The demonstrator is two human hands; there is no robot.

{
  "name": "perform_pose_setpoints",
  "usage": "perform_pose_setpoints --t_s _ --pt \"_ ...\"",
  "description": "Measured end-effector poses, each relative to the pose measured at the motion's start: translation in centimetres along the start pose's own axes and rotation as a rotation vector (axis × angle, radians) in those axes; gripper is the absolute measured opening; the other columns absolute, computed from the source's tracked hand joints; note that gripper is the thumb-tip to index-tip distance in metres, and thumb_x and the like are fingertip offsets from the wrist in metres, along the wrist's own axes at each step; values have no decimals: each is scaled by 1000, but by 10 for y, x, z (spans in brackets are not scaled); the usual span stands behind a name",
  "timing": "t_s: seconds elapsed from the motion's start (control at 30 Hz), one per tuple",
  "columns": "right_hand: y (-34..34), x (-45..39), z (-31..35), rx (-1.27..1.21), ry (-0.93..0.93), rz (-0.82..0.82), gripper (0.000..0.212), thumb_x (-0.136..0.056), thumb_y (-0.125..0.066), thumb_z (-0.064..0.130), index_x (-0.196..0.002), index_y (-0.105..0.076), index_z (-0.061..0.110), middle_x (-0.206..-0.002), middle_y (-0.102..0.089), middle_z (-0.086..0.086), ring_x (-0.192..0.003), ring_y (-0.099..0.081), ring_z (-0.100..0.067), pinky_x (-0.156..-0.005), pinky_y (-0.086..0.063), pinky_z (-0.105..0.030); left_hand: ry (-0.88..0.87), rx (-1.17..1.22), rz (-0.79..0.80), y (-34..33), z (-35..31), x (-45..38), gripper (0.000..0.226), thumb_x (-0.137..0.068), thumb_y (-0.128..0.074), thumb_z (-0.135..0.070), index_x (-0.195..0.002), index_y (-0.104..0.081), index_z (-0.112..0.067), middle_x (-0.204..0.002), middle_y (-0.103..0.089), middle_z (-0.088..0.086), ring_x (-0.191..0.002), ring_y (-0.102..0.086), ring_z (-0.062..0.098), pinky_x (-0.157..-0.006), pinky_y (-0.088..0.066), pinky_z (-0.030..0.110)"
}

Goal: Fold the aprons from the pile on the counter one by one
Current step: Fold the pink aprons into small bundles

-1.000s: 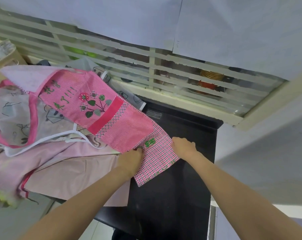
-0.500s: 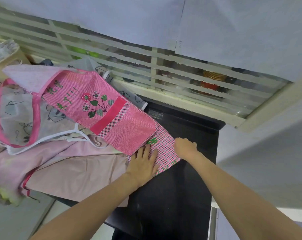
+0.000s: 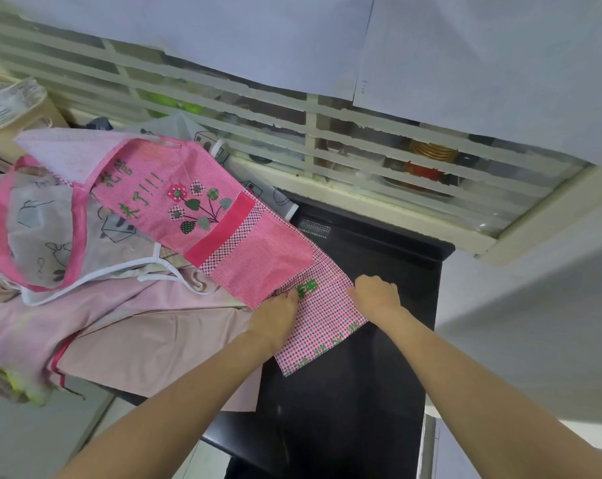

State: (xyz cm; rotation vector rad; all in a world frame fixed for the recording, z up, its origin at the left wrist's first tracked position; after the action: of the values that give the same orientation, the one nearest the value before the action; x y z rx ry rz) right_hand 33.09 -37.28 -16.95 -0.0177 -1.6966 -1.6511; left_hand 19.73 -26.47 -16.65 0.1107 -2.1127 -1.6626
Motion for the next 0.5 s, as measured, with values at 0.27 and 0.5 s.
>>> perform_pose_setpoints --t_s 0.27,0.5 --pt "6 -10 5 -383 33 120 25 -98 -44 27 -92 -57 7 -76 -50 -2 -68 -50 -14 -61 -39 -26 31 -81 56 2 -4 2 24 -97 -31 -3 -119 -41 -6 -116 -58 10 -101 -61 26 -80 -46 33" --pt "8 -2 10 -18 47 -33 13 -99 -41 17 -97 -53 13 -90 -57 -3 -78 -55 -17 -62 -42 -28 -40 -232 -38 10 -14 2 30 -99 -27 -8 -128 -33 -8 -125 -50 8 -107 -58 25 -88 -43 33"
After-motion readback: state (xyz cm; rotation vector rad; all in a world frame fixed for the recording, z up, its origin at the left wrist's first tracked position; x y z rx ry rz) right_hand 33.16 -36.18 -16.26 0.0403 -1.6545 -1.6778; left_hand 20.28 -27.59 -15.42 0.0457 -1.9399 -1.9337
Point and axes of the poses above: each hand's wrist, its own x-axis away from the middle knuckle, its own y-axis out of the back of the hand, z = x × y, the point moved 4 cm from there along -x, towards the middle knuckle
